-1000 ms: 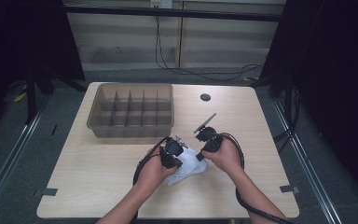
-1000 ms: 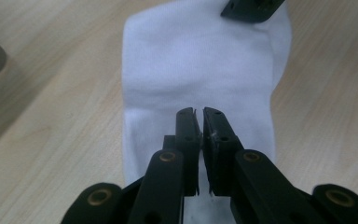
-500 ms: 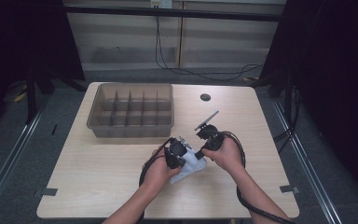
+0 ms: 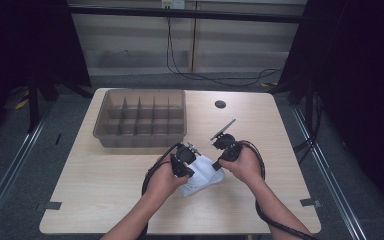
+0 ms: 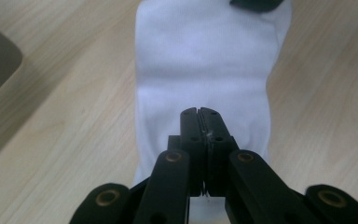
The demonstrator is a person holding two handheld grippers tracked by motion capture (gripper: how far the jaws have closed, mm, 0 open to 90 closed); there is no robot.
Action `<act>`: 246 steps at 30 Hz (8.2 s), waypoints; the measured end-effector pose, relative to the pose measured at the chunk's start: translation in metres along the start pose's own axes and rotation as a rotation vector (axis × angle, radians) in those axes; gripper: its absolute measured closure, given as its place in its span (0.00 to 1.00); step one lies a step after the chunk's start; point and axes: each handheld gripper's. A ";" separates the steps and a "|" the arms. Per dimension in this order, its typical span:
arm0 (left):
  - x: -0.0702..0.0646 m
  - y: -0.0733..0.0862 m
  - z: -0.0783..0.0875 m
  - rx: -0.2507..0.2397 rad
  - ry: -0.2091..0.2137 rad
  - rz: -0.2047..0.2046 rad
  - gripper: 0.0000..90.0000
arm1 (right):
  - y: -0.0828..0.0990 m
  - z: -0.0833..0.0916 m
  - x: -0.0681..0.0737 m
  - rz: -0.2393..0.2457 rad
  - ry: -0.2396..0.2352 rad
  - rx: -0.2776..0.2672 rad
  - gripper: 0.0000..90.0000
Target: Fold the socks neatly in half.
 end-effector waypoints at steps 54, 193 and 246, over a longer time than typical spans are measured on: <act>0.002 0.016 -0.002 -0.009 0.007 0.032 0.96 | -0.010 0.012 0.021 0.049 -0.002 -0.007 0.95; 0.030 0.065 0.003 -0.064 -0.082 0.094 0.56 | -0.022 0.009 0.049 0.074 -0.060 0.024 0.71; 0.032 0.064 0.005 -0.069 -0.072 0.094 0.57 | -0.011 0.002 0.015 0.005 -0.016 0.004 0.83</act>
Point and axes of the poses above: each handheld gripper's, and its own axes: z roughly backward along the jaws, y roughly out of its underside, x roughly to its left
